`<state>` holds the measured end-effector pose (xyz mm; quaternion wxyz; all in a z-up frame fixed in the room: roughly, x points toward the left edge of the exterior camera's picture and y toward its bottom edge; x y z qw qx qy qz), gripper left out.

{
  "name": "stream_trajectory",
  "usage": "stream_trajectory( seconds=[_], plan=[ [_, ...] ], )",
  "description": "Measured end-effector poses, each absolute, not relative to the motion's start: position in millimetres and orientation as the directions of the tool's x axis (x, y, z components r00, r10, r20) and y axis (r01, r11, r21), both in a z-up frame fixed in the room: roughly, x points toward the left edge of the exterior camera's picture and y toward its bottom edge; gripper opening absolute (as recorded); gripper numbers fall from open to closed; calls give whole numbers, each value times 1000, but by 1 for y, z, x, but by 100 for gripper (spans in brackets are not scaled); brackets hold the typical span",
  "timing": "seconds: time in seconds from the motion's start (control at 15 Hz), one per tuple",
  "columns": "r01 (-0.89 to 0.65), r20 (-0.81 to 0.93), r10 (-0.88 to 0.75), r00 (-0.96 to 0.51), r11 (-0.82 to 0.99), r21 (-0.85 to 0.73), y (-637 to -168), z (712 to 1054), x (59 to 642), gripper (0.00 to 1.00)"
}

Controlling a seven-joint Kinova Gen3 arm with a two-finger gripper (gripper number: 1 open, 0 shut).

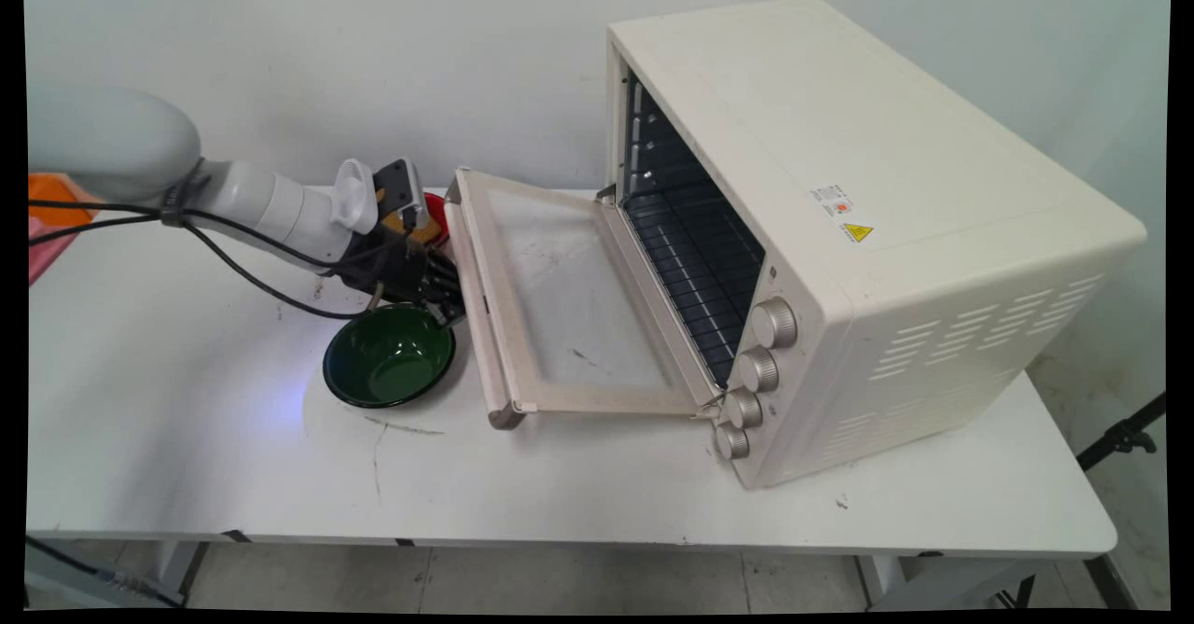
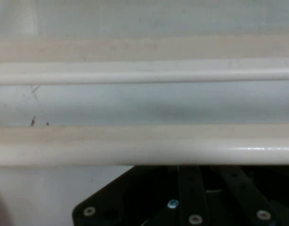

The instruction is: Close the oven

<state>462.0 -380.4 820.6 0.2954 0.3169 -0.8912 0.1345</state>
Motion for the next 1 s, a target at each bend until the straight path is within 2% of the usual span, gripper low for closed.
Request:
stream_trajectory(
  seconds=[0.33, 1.0],
  plan=[
    [-637, 652, -466, -598, 770, -34, -388, 838, 449, 0],
    [-629, 721, -428, -544, 777, -13, -406, 902, 422, 0]
  ],
)
